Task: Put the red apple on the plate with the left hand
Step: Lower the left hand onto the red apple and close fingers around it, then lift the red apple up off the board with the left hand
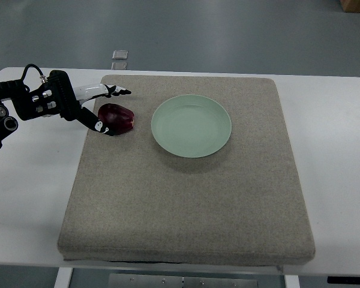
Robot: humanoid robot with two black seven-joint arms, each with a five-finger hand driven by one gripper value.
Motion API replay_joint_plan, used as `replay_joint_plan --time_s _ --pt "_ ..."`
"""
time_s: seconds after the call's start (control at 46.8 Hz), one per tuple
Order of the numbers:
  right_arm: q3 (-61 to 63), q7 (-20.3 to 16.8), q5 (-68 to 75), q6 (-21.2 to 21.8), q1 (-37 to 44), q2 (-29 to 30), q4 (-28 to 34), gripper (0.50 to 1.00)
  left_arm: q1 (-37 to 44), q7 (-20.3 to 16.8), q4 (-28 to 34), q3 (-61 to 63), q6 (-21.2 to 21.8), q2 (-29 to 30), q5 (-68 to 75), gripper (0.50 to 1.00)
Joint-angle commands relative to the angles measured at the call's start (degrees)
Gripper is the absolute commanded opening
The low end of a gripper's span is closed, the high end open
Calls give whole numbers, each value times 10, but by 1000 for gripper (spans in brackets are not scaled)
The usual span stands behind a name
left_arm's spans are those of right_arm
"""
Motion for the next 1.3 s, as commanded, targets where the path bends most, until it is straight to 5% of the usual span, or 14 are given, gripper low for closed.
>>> replay_joint_plan --time_s 0.0,0.684,0.769,0.983,1.132,1.282 --pt "0 1 0 1 0 0 0 932 -1 1 11 0 0 -12 18 996" --pt "0 1 0 0 0 0 0 932 -3 -1 10 0 26 -16 81 966" --pt "0 0 0 0 0 0 0 932 -3 -2 10 0 26 -16 83 857" --pt "0 0 0 0 0 0 0 932 -1 -3 10 0 26 -16 102 754" --pt "0 0 0 0 0 0 0 932 -4 -2 10 0 26 -16 104 508" --pt "0 1 0 0 0 0 0 930 -8 -1 10 -4 26 -14 105 500"
